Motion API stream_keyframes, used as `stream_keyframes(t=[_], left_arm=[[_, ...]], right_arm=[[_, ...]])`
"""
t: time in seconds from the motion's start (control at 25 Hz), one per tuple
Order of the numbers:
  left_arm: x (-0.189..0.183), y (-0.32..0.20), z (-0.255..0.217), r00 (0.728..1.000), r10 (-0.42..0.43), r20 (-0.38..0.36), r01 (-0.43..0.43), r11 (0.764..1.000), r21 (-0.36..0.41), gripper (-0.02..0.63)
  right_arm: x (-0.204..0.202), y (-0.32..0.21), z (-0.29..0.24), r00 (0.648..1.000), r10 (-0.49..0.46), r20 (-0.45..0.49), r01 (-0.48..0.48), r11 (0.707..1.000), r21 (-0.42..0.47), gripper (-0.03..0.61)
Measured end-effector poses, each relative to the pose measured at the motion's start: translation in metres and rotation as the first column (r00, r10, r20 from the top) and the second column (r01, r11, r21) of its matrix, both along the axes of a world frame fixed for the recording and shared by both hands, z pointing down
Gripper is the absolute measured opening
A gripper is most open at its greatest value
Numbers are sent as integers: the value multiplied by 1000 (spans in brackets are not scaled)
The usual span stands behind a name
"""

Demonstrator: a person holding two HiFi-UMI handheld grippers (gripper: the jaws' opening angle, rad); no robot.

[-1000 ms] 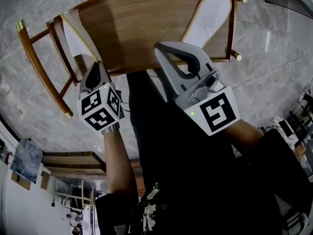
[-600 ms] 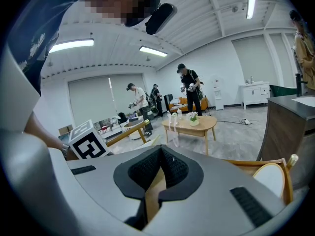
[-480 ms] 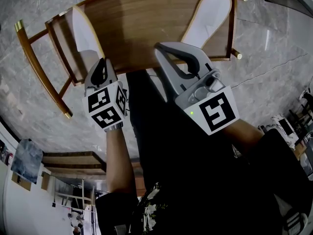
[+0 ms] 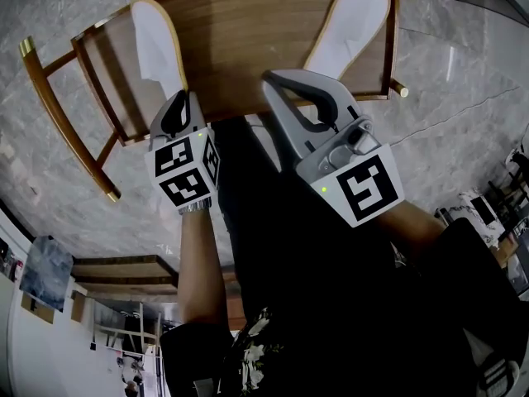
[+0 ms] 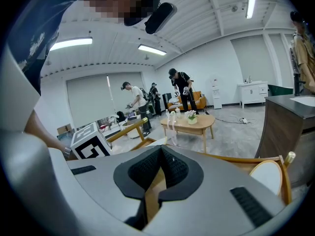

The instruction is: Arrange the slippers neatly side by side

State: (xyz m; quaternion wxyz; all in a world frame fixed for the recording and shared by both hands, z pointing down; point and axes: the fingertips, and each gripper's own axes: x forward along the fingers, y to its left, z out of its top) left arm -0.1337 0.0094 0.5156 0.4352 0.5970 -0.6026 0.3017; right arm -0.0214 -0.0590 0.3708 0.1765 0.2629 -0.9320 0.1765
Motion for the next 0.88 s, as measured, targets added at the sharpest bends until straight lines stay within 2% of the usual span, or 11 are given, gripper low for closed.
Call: stream_keyframes(t=[0.32,0.52,0.88], left_arm=[[10,-4,12,999,-12,-47,11,1000,-21,39],[9,-4,17,999,-26,-39,25,999,-34,17],[18,-13,17,999,12,-38,-14,999,-36,16]], right_arm=[[5,-1,4,1000,11,-17,-11,1000,-2,-2],[10,-5,4,999,22,-26,-22,1000,4,-2],[21,-7,5,998,58,-22,-58,998,-4,-2]])
